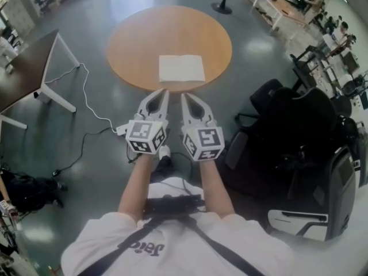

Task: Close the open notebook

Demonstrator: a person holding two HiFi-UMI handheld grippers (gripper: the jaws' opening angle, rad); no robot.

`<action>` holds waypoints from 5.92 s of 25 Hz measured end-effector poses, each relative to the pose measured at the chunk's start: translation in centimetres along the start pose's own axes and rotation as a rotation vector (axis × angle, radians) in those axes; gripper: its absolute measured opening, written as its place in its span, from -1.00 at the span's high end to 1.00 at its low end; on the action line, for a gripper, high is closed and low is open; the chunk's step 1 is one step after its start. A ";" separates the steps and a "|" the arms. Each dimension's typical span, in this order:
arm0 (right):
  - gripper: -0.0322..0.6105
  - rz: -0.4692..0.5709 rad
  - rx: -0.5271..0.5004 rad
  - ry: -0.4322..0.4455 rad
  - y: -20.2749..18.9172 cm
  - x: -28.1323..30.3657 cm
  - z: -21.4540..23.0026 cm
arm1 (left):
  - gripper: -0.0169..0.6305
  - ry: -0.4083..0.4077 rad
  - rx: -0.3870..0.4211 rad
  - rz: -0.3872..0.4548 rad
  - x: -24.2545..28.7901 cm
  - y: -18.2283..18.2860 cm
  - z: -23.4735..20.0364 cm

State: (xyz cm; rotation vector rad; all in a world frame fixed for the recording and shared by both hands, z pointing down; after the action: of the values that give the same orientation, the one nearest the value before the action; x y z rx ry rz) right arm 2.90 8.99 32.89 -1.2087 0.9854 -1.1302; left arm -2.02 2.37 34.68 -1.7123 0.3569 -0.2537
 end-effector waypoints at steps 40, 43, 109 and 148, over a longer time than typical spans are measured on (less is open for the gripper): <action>0.84 -0.363 0.038 0.178 -11.7 29.1 10.4 | 0.90 0.383 -0.317 -0.413 15.6 -21.4 -22.9; 0.84 -0.407 0.045 0.192 -13.2 29.4 11.0 | 0.90 0.392 -0.343 -0.500 16.5 -24.5 -22.5; 0.83 -0.537 0.179 0.105 -17.6 30.0 16.4 | 0.85 0.577 -0.673 -0.623 18.2 -32.8 -22.5; 0.83 -0.316 0.297 -0.131 -14.1 24.5 22.7 | 0.85 0.313 -0.246 -0.566 21.5 -23.4 -17.0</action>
State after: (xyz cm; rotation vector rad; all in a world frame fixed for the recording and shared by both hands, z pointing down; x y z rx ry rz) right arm 27.94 -11.01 49.93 -1.2017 0.5148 -1.3709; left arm 13.89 -17.77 59.98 -1.9942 0.1228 -0.9308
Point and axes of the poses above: the fingertips, and each gripper's own axes: x forward along the fingers, z to its right, y out of its top, the point moved 2 cm from there along -x, backward along the fingers, and after that the axes turned 4 degrees about -y, right-handed, at the moved point
